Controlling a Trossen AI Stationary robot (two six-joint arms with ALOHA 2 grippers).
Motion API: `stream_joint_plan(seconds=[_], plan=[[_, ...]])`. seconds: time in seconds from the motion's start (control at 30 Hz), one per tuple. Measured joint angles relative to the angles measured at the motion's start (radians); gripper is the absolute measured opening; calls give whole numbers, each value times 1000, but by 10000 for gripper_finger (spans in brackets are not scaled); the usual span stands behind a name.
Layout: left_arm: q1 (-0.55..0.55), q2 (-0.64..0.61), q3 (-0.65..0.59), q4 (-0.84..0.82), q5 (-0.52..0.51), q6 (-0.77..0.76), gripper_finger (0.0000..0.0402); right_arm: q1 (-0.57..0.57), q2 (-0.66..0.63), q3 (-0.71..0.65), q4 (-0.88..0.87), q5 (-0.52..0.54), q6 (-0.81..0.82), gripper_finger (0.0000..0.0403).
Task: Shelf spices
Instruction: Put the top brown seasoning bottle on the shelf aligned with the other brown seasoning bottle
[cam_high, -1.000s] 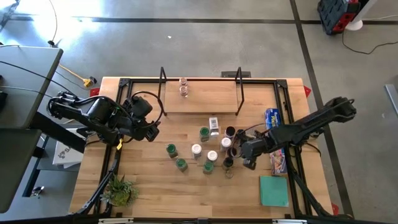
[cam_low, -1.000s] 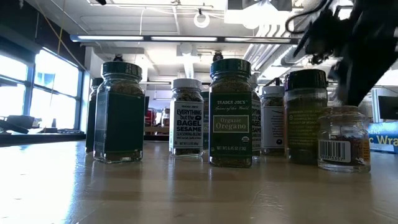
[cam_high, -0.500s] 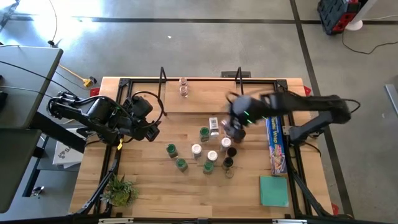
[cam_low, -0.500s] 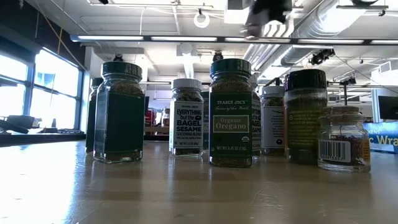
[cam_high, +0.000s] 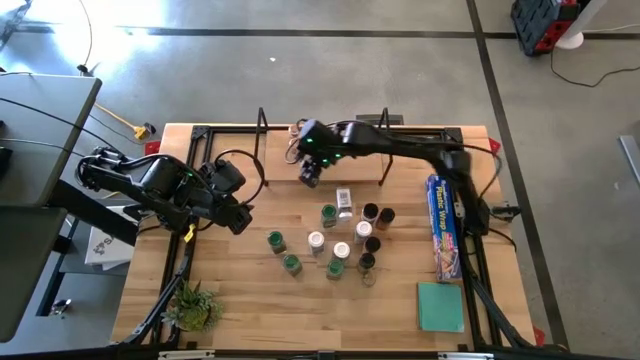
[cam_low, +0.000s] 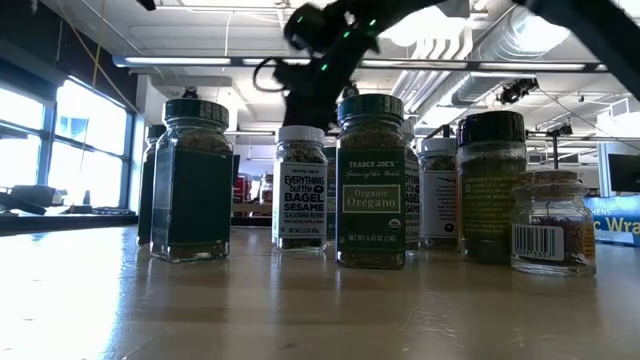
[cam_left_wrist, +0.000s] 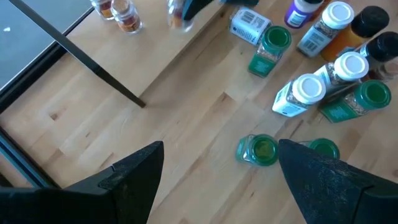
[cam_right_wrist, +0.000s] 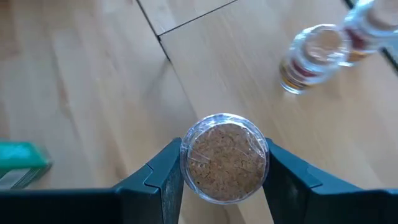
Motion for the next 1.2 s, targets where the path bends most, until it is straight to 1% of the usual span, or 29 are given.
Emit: stream_joint_plan(seconds=[0.2, 0.27, 0.37, 0.5, 0.67, 0.73, 1.03, 1.13, 1.2], plan=[[0, 0, 0, 0, -1, 0, 309, 0, 151, 133, -13, 0, 0, 163], [0, 0, 0, 0, -1, -1, 309, 0, 179, 163, -16, 3, 1, 163], [0, 0, 0, 0, -1, -1, 309, 2, 204, 189, -17, 36, 34, 163], [0, 0, 0, 1, -1, -2, 309, -3, 224, 190, -14, 40, 63, 166], [0, 0, 0, 1, -2, -2, 309, -11, 228, 178, 2, 40, 68, 221], [0, 0, 0, 1, -2, -2, 309, -15, 230, 177, 7, 40, 68, 233], [0, 0, 0, 2, -2, -3, 309, -45, 230, 177, 74, 60, 72, 241], [0, 0, 0, 2, -2, -3, 309, -46, 226, 179, 70, 43, 74, 242], [0, 0, 0, 2, -2, -3, 309, -45, 226, 211, 31, 34, 61, 242]])
